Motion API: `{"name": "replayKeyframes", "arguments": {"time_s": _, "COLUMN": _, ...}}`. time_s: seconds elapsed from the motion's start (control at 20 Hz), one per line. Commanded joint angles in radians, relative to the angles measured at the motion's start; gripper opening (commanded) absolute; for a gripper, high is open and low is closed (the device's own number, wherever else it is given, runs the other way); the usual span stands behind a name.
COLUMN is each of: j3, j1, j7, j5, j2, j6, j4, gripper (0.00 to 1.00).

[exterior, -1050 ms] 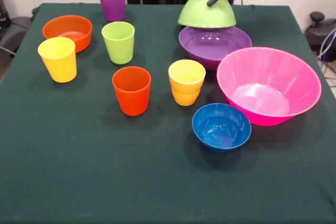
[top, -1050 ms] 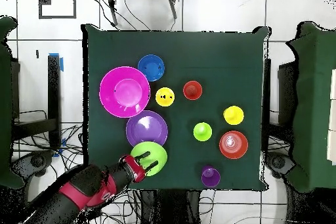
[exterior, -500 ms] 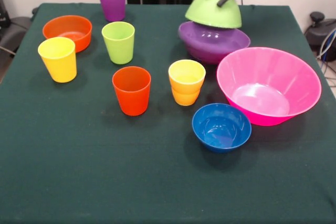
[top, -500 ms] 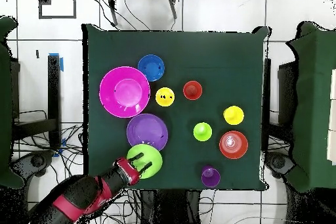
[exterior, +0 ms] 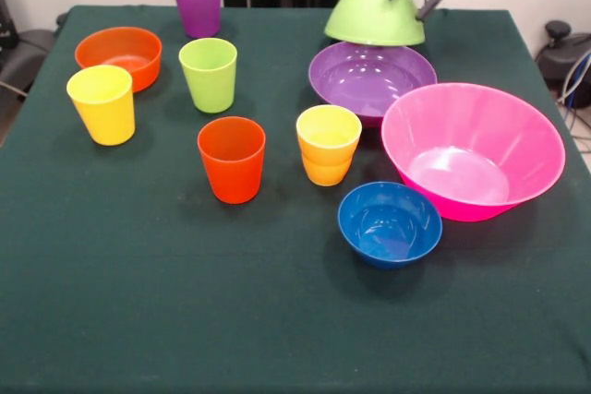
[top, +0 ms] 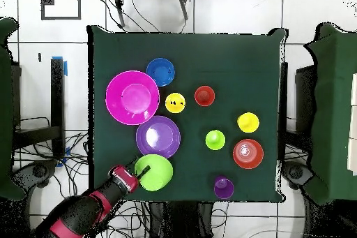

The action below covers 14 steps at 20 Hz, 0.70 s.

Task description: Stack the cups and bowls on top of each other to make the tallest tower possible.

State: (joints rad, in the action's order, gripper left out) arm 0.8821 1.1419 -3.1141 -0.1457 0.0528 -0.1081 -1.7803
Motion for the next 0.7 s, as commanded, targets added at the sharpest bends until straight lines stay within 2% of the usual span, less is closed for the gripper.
{"name": "replayKeyframes", "arguments": {"time_s": 0.05, "j3": -0.066, "j1": 0.014, "j7": -0.238, "j5": -0.139, "j2": 0.068, "j6": 0.155, "j4": -0.050, "gripper": 1.00}}
{"name": "replayKeyframes", "arguments": {"time_s": 0.2, "j3": -0.074, "j1": 0.007, "j7": -0.205, "j5": -0.160, "j2": 0.055, "j6": 0.193, "j4": -0.070, "gripper": 1.00}}
{"name": "replayKeyframes", "arguments": {"time_s": 0.5, "j3": -0.105, "j1": -0.014, "j7": -0.146, "j5": -0.158, "j2": -0.019, "j6": 0.198, "j4": -0.122, "gripper": 1.00}}
{"name": "replayKeyframes", "arguments": {"time_s": 0.7, "j3": -0.162, "j1": -0.039, "j7": -0.141, "j5": -0.159, "j2": -0.040, "j6": 0.213, "j4": -0.138, "gripper": 1.00}}
